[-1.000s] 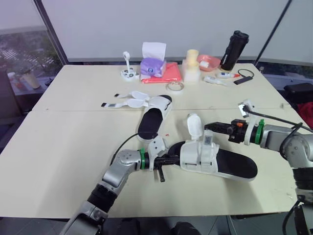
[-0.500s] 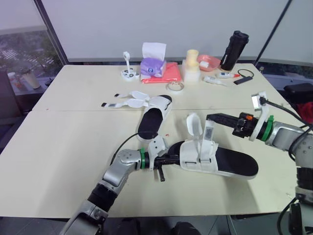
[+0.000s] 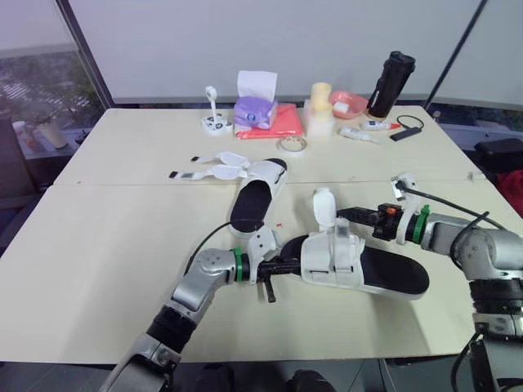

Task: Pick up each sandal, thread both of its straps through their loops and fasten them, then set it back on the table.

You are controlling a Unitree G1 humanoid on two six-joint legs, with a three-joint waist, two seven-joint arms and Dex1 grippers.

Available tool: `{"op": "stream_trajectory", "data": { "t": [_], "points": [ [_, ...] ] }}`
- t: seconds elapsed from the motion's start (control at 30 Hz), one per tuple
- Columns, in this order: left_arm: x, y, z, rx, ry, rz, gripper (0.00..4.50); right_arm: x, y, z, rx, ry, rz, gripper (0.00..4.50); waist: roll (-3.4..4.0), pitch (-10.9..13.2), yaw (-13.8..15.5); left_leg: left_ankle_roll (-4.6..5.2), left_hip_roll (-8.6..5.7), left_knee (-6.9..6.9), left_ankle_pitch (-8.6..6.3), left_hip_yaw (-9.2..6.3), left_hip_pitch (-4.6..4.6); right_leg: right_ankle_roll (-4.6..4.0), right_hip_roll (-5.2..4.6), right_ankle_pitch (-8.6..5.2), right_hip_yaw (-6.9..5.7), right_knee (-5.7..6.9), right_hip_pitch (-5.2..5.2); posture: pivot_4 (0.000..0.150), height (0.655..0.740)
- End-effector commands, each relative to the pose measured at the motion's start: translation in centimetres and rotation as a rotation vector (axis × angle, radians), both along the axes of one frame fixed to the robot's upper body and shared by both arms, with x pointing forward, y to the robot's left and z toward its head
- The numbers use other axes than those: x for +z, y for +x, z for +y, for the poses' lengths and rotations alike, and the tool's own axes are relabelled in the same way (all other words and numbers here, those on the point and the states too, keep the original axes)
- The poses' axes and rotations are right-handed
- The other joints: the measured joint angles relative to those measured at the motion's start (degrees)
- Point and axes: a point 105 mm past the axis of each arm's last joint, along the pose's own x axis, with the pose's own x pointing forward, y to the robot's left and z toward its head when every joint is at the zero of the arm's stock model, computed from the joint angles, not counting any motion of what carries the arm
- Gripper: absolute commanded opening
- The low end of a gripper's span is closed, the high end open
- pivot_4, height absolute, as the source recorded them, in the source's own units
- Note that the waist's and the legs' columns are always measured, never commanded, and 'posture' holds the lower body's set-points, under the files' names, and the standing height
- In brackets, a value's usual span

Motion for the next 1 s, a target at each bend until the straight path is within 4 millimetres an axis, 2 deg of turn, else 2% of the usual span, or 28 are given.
{"op": "stream_trajectory", "data": {
  "t": [0.03, 0.17, 0.27, 0.37, 0.47, 0.6, 0.73, 0.8, 0.87, 0.93, 1.0],
  "points": [
    [-3.2, -0.1, 1.2, 0.055, 0.1, 0.085, 0.02, 0.8, 0.7, -1.1, -0.064, 0.004, -0.029, 0.08, 0.0, 0.0, -0.01, 0.0, 0.0, 0.0, 0.0, 0.0, 0.01, 0.01, 0.0, 0.01, 0.0, 0.0, 0.01, 0.15, 0.74],
    [-3.2, -0.1, 1.2, 0.059, 0.098, 0.084, 0.02, -1.0, 0.5, -1.8, -0.09, -0.039, 0.032, 0.08, 0.0, 0.0, -0.04, 0.01, 0.0, 0.01, 0.02, 0.0, 0.01, 0.05, 0.0, 0.03, 0.0, 0.01, 0.01, 0.15, 0.74],
    [-3.2, 0.0, 1.2, 0.061, 0.099, 0.082, 0.02, -1.5, 0.3, -2.0, -0.09, -0.051, 0.045, 0.08, 0.0, 0.0, -0.04, 0.02, 0.0, 0.01, 0.04, 0.0, 0.01, 0.07, 0.0, 0.05, 0.0, 0.01, 0.02, 0.15, 0.74],
    [-3.2, 0.1, 1.2, 0.059, 0.1, 0.081, 0.02, -1.6, 0.0, -2.0, -0.078, -0.059, 0.044, 0.94, 0.0, 0.0, 0.04, 0.03, -0.01, 0.02, 0.05, 0.0, 0.01, 0.09, 0.0, 0.06, 0.01, 0.01, 0.02, 0.15, 0.74],
    [-3.2, 0.1, 1.2, 0.056, 0.101, 0.079, 0.02, -1.2, -0.1, -1.8, -0.063, -0.056, 0.025, 2.52, 0.0, 0.0, 0.0, 0.03, -0.02, -0.03, 0.05, 0.01, 0.0, 0.09, 0.0, 0.06, 0.02, 0.01, -0.01, 0.15, 0.74],
    [-3.1, 0.2, 1.2, 0.052, 0.1, 0.076, 0.02, 0.6, 0.6, -2.3, -0.089, -0.062, -0.054, 4.44, 0.0, 0.0, -0.05, 0.03, -0.02, -0.01, 0.05, 0.01, 0.01, 0.09, 0.0, 0.06, 0.02, 0.01, 0.0, 0.15, 0.74],
    [-2.6, -0.3, 1.0, 0.013, 0.088, 0.078, 0.02, 4.4, 1.9, -2.8, -0.114, -0.028, -0.185, 4.44, 0.07, 0.02, -0.18, 0.02, -0.03, -0.02, 0.05, 0.02, 0.0, 0.09, 0.0, 0.06, 0.05, 0.01, -0.03, 0.15, 0.74],
    [-2.2, -0.8, 0.8, -0.025, 0.076, 0.092, 0.02, 5.9, 2.8, -2.1, -0.108, 0.018, -0.197, 4.44, 0.07, 0.02, -0.26, 0.02, -0.03, -0.05, 0.05, 0.02, 0.0, 0.09, 0.0, 0.06, 0.05, 0.01, -0.04, 0.15, 0.74],
    [-2.1, -1.3, 0.7, -0.061, 0.077, 0.109, 0.02, 8.0, 3.8, -0.8, -0.111, 0.154, -0.186, 4.44, 0.07, 0.02, -0.43, 0.02, -0.02, -0.1, 0.05, 0.02, 0.0, 0.09, 0.01, 0.06, 0.06, 0.01, -0.08, 0.15, 0.74],
    [-1.9, -1.6, 0.7, -0.088, 0.075, 0.122, 0.02, 8.7, 4.3, 0.3, -0.09, 0.184, -0.158, 4.44, 0.08, 0.02, -0.42, 0.02, -0.01, -0.16, 0.05, 0.01, 0.0, 0.08, 0.02, 0.06, 0.07, 0.0, -0.11, 0.15, 0.74],
    [-1.5, -1.8, 0.7, -0.108, 0.064, 0.139, 0.02, 8.0, 4.8, 1.1, -0.087, 0.124, -0.094, 4.44, 0.08, 0.02, -0.24, 0.02, 0.0, -0.21, 0.05, 0.0, -0.03, 0.08, 0.02, 0.06, 0.06, -0.05, -0.14, 0.15, 0.74]
  ]
}}
